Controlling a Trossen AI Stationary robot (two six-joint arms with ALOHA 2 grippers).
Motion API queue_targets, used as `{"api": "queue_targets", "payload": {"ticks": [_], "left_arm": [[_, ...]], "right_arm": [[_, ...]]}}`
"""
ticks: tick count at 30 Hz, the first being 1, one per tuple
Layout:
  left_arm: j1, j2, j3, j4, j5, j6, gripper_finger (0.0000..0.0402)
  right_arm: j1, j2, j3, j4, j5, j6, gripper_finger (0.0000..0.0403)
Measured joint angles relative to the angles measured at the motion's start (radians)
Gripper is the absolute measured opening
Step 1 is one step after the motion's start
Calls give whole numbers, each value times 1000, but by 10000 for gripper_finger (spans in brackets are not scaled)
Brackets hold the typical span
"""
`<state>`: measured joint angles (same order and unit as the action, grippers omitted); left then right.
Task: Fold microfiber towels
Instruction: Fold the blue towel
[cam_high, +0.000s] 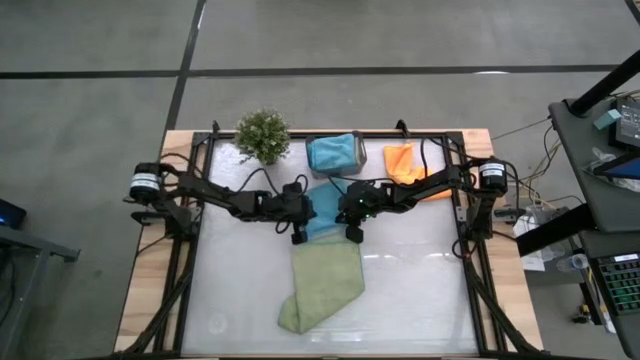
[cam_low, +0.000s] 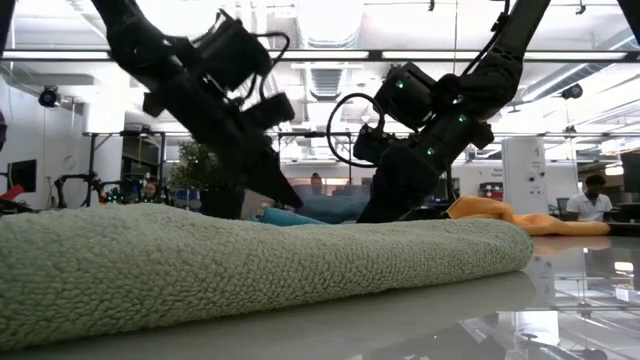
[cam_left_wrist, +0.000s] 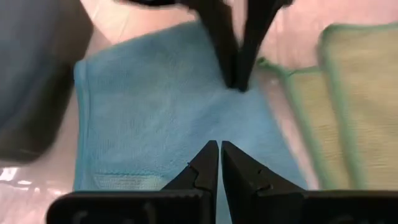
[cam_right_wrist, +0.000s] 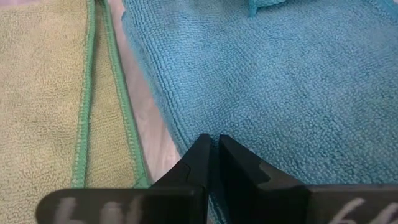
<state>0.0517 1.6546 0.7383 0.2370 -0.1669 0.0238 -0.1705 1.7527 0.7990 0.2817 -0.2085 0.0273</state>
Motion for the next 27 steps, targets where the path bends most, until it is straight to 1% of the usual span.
{"api": "queue_targets", "payload": {"ticks": [2, 4, 7, 11, 13, 14, 17, 20, 24, 27], "left_arm": [[3, 28, -3, 18, -16, 0, 6], [7, 58, -2, 44, -56, -16, 6], [8, 79, -4, 9, -193, -60, 6], [10, 43, 1, -121, -372, -126, 6], [10, 6, 2, -211, -431, -157, 6], [11, -15, 2, -250, -440, -171, 6], [12, -72, -6, -324, -440, -195, 6], [12, -119, -8, -323, -414, -201, 6], [10, -150, -8, -275, -285, -177, 6], [5, -149, -8, -218, -163, -153, 6]], "right_arm": [[0, 0, 0, 1, 0, 0, 28], [0, 0, 0, 1, 0, 0, 28], [0, 1, 0, 2, 0, -1, 28], [0, 1, 0, 3, 0, 0, 28], [0, 1, 0, 3, 0, -1, 28], [0, 1, 0, 3, 0, -1, 28], [0, 1, 0, 4, 0, -1, 28], [0, 1, 0, 9, 1, -1, 28], [0, -4, -1, 14, 2, 14, 28], [0, -26, 3, -15, 3, 26, 28]]}}
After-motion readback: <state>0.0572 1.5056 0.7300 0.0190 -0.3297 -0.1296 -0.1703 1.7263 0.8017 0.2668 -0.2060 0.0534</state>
